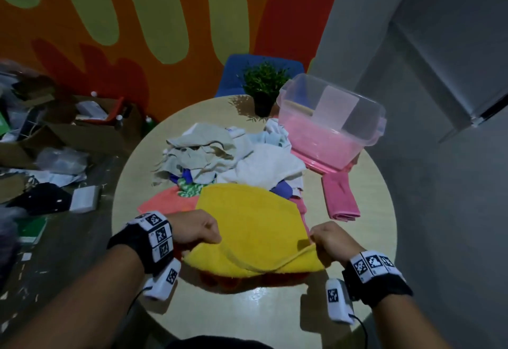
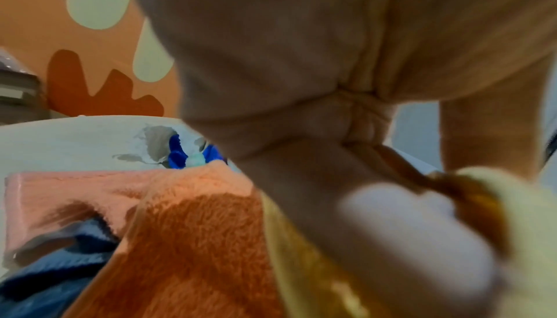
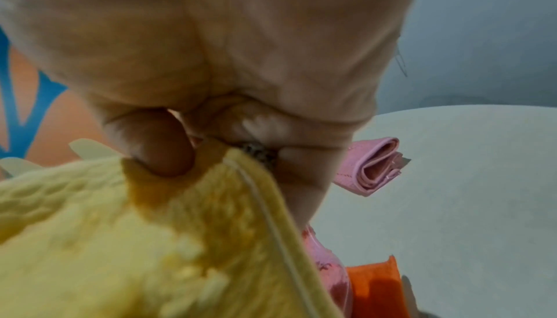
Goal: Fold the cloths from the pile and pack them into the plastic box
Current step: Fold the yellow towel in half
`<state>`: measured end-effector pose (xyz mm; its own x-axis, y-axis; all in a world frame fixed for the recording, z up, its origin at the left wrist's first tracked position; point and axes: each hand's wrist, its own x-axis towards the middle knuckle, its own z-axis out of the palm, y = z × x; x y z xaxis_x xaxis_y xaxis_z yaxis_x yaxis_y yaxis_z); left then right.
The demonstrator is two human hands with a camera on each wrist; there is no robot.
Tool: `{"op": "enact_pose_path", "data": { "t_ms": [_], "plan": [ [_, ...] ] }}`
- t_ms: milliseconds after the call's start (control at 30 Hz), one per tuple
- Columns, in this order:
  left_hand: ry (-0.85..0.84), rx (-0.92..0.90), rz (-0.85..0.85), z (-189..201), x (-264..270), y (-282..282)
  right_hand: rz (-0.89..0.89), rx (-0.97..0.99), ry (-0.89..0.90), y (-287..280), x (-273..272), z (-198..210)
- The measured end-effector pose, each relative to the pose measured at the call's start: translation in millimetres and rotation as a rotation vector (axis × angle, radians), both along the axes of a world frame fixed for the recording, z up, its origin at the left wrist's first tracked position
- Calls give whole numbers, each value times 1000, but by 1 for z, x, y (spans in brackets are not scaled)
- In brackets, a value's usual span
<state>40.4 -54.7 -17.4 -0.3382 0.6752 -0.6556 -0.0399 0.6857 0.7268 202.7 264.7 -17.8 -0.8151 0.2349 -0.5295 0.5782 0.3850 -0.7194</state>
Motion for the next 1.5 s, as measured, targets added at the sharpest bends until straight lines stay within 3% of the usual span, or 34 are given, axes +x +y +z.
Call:
{"op": "enact_pose_path", "data": {
  "t_ms": [67, 233, 333, 400, 733, 900, 1000, 1233, 1400, 1500],
  "plan": [
    [74, 24, 110, 3, -6, 0, -21, 63, 34, 7, -4, -2],
    [532, 9, 565, -7, -34, 3, -155, 320, 182, 23, -29, -22],
    [576, 27, 760, -9, -44, 13, -241, 415, 222, 19, -50, -28],
    [633, -21, 791, -10, -49, 19, -290, 425, 223, 16, -62, -30],
    [671, -139, 711, -21, -81, 29, -372, 363, 156, 21, -100, -43],
    [671, -204, 586, -32, -83, 31, 41, 498, -252, 26, -85, -68],
    [775, -183, 577, -30, -77, 44, 95, 421, -302, 25, -75, -82],
    [835, 177, 372, 20, -53, 94, -51, 382, 92, 15, -68, -65],
    [947, 299, -14, 65, -20, 132, -15, 316, 422, 0, -64, -21],
    [964, 242, -250, 82, -11, 145, 51, 277, 589, -9, -63, 19]
  ]
}}
